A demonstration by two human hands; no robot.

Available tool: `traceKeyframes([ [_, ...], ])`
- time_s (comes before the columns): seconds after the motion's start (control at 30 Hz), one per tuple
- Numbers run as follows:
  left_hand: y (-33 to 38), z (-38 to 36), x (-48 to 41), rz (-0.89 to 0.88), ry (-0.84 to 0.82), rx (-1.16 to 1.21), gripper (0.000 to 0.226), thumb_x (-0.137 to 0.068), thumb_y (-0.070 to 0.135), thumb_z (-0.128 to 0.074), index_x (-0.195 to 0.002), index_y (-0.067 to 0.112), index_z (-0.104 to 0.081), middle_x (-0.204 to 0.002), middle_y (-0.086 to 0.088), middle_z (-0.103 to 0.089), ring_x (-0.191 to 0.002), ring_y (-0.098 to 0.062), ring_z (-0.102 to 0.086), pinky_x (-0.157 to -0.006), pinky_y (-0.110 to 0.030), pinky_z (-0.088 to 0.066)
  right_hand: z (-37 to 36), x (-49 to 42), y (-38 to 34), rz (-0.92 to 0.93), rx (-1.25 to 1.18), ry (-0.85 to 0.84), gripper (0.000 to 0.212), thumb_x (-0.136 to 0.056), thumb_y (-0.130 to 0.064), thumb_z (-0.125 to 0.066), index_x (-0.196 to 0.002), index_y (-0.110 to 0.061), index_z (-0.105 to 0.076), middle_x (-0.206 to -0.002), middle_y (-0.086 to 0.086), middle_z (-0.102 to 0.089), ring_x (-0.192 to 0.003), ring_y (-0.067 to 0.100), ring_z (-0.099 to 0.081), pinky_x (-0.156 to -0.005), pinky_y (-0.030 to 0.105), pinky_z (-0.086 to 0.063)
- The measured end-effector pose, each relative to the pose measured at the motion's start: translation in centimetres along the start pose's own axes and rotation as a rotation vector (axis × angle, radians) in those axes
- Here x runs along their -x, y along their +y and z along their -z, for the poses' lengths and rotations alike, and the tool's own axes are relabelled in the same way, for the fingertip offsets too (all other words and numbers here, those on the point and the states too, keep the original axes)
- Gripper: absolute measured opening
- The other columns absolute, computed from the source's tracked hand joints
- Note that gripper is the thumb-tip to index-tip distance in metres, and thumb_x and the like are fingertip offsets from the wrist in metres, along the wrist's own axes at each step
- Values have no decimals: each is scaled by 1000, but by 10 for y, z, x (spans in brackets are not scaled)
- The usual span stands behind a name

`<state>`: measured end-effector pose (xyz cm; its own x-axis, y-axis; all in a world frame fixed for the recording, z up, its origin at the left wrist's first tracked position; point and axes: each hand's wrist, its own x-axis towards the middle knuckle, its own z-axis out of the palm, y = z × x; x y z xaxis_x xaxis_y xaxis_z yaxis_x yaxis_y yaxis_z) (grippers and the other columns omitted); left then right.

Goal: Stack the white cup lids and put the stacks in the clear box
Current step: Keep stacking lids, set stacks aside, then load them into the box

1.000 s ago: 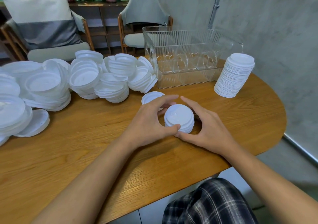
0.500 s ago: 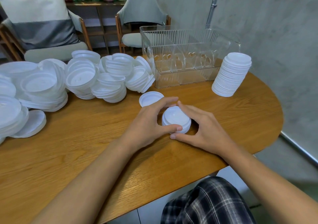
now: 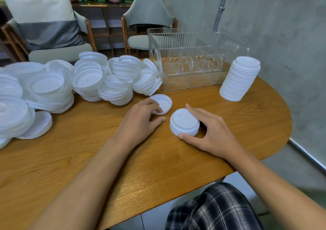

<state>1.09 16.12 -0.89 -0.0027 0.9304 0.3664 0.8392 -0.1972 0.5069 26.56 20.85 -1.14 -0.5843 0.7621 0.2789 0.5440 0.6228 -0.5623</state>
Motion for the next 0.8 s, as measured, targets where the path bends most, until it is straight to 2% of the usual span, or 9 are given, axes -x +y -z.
traceKeyframes([
  [0.13,4,1,-1,31,66,37,11,-90,22,-79,-96,17,-71,-97,6,-72,-92,-11,-65,-87,-37,-54,-1,-1,1,-16,12,-16,104,-78,-80,-69,-162,-28,-37,-160,-13,-44,-149,6,-38,-122,44,-37],
  [0.23,12,5,-1,104,148,207,13,-91,24,-78,-91,18,-67,-89,8,-73,-86,-7,-65,-80,-21,-49,-1,-1,0,9,10,6,96,-83,-67,-74,-160,-22,-40,-158,-11,-47,-146,4,-41,-121,39,-39],
  [0.33,22,9,-2,167,183,428,11,-92,20,-78,-96,20,-68,-87,7,-74,-85,-6,-69,-76,-16,-50,-1,0,0,5,7,27,92,-84,-63,-75,-159,-21,-42,-152,-14,-48,-141,2,-44,-118,32,-40],
  [0.4,26,11,-3,181,206,549,15,-94,15,-76,-102,24,-67,-84,5,-75,-81,-7,-70,-77,-19,-53,-2,0,0,-7,5,35,92,-84,-62,-75,-159,-22,-42,-148,-16,-49,-138,2,-46,-116,30,-41],
  [0.53,32,13,-4,221,243,690,18,-97,15,-74,-109,27,-71,-84,0,-75,-80,-21,-76,-83,-48,-63,-1,-1,0,2,-12,50,94,-83,-58,-80,-161,-25,-39,-141,-15,-53,-133,3,-50,-111,28,-44],
  [0.6,33,13,-4,276,252,740,16,-97,16,-74,-109,27,-73,-80,2,-73,-75,-23,-77,-84,-54,-62,-1,-1,1,5,-21,51,95,-83,-59,-80,-161,-30,-35,-136,-15,-54,-129,5,-52,-109,30,-46],
  [0.7,33,14,-6,353,289,781,15,-99,14,-70,-113,16,-75,-76,3,-70,-70,-15,-75,-85,-54,-63,-1,-1,2,0,-28,40,97,-82,-63,-79,-162,-37,-30,-136,-15,-54,-130,7,-51,-109,38,-48],
  [0.8,36,16,-8,401,281,836,12,-99,9,-68,-110,10,-74,-81,-6,-68,-67,-9,-72,-76,-40,-66,-1,-2,2,6,-36,36,100,-82,-62,-80,-163,-43,-24,-145,-16,-52,-135,3,-48,-112,42,-47],
])
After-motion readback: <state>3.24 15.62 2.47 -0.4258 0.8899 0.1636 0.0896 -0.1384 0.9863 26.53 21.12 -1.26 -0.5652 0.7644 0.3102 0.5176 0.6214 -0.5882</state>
